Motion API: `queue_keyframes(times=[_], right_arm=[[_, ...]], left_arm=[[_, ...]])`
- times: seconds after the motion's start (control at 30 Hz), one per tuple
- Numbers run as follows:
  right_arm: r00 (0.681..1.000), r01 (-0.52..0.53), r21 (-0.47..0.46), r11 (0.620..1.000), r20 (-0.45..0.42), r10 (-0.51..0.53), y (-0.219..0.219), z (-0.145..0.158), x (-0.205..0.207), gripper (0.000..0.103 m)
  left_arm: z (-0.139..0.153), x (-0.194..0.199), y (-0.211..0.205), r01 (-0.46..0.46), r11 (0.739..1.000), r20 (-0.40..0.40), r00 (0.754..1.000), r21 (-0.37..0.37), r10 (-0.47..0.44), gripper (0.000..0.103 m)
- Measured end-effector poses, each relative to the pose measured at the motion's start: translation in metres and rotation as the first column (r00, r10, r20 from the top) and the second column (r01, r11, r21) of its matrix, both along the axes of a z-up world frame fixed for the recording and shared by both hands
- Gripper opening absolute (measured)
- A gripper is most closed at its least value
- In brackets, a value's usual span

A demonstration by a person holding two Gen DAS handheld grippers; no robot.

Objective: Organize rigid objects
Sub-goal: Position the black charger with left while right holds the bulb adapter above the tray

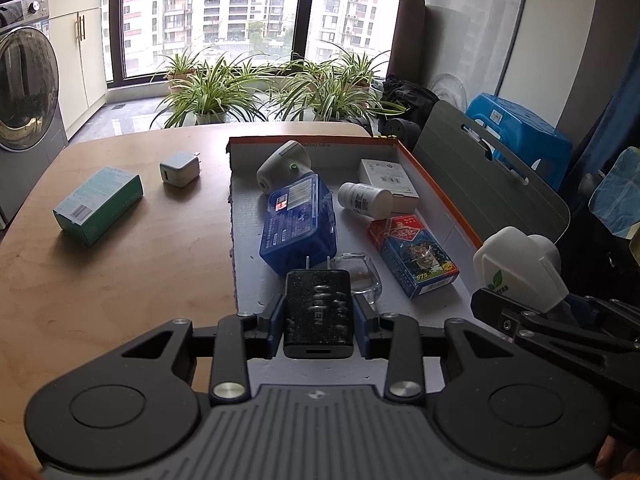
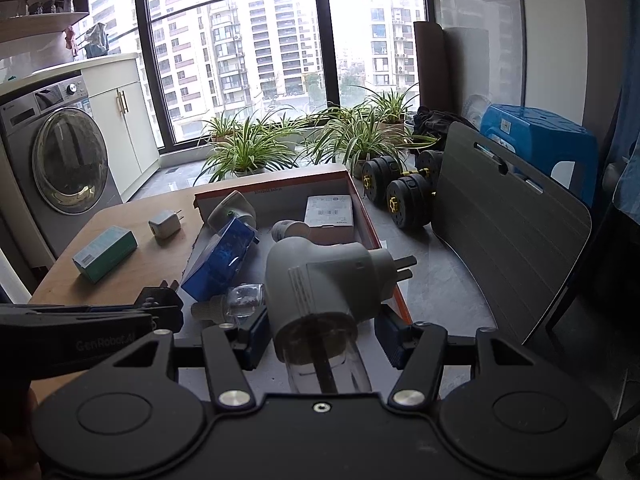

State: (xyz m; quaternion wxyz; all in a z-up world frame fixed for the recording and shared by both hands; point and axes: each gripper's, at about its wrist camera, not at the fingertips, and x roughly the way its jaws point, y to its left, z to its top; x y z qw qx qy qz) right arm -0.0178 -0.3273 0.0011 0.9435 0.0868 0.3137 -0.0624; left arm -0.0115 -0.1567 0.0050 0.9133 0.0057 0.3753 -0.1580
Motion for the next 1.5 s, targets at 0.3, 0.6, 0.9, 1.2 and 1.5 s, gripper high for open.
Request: queue_keyframes(times=[0.3,0.6,0.9,1.2,1.5], right_arm=[[1.0,-0.002,0.001,1.0,-0.005,0.002,0.001,-0.002,0.003,0.068],[1.0,-0.002,0.002,1.0,-0.014,0.002,0.001,-0.008,0.007,0.068],[1.0,0.0,0.004,1.0,-0.023,0.0,0.0,-0.013,0.009,0.068],[0.999,0.002,0.01,1.0,-0.035,-0.002,-0.002,-0.021,0.014,0.068],[0.999,0.003,0.013,1.0,-0.04,-0.003,-0.003,-0.021,0.016,0.068]], left_arm=[[-0.001,0.001,0.0,-0.006,1.0,-0.004,1.0,0.001,0.006,0.036],[-0.002,0.002,0.0,-0.007,1.0,-0.01,1.0,0.001,0.007,0.036],[-0.005,0.004,-0.001,-0.008,1.0,-0.021,1.0,0.003,0.008,0.036],[-0.008,0.007,-0.003,-0.008,1.0,-0.029,1.0,0.008,0.009,0.036],[-0.011,0.009,-0.004,-0.007,1.0,-0.035,0.999,0.011,0.007,0.036]])
